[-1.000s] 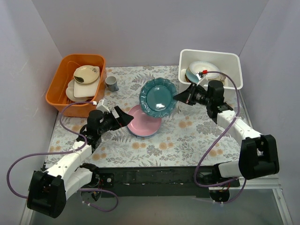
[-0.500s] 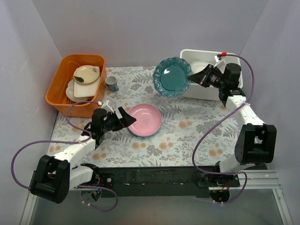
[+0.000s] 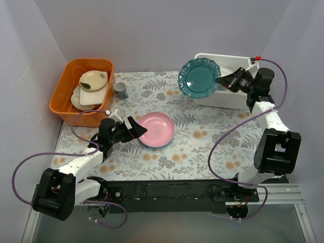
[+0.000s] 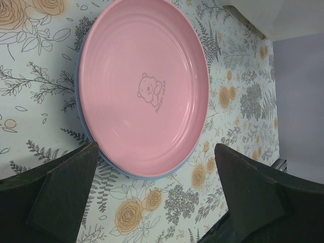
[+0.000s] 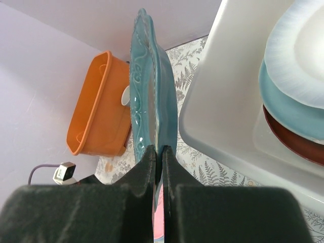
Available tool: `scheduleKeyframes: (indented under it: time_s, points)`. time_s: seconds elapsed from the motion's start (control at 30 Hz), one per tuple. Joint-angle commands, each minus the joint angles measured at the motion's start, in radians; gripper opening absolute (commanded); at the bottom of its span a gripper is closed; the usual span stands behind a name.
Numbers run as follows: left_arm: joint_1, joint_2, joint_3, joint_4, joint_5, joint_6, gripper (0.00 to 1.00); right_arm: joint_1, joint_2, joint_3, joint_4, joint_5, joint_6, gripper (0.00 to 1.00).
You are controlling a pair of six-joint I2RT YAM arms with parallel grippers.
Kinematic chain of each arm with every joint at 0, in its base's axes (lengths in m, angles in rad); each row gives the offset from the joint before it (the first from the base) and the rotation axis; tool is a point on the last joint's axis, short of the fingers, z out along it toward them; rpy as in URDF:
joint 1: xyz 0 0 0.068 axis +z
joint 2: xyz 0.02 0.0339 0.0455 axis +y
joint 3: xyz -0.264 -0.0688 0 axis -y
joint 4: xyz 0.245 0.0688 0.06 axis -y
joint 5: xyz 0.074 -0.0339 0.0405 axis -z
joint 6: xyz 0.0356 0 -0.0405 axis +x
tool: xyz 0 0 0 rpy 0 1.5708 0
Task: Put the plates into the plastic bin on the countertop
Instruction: Place the plate in the plastic bin.
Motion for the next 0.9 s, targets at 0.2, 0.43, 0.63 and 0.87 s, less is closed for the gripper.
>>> scheduleKeyframes:
  time_s: [0.2, 0.43, 0.63, 0.87]
  points:
    - [-0.006, 0.007, 0.003, 0.034, 0.042, 0.001, 0.98, -0.043, -0.051, 0.073, 0.184, -0.044, 0.076, 0.01]
    - [-0.004, -0.015, -0.011, 0.014, 0.039, -0.002, 0.98, -0.08, -0.017, 0.093, 0.201, -0.022, 0.104, 0.01]
    - [-0.006, -0.053, -0.042, 0.011, 0.03, -0.017, 0.98, -0.104, 0.01, 0.102, 0.226, -0.005, 0.131, 0.01]
    - [-0.004, -0.07, -0.048, -0.001, 0.028, -0.02, 0.98, -0.124, 0.027, 0.068, 0.27, 0.058, 0.168, 0.01]
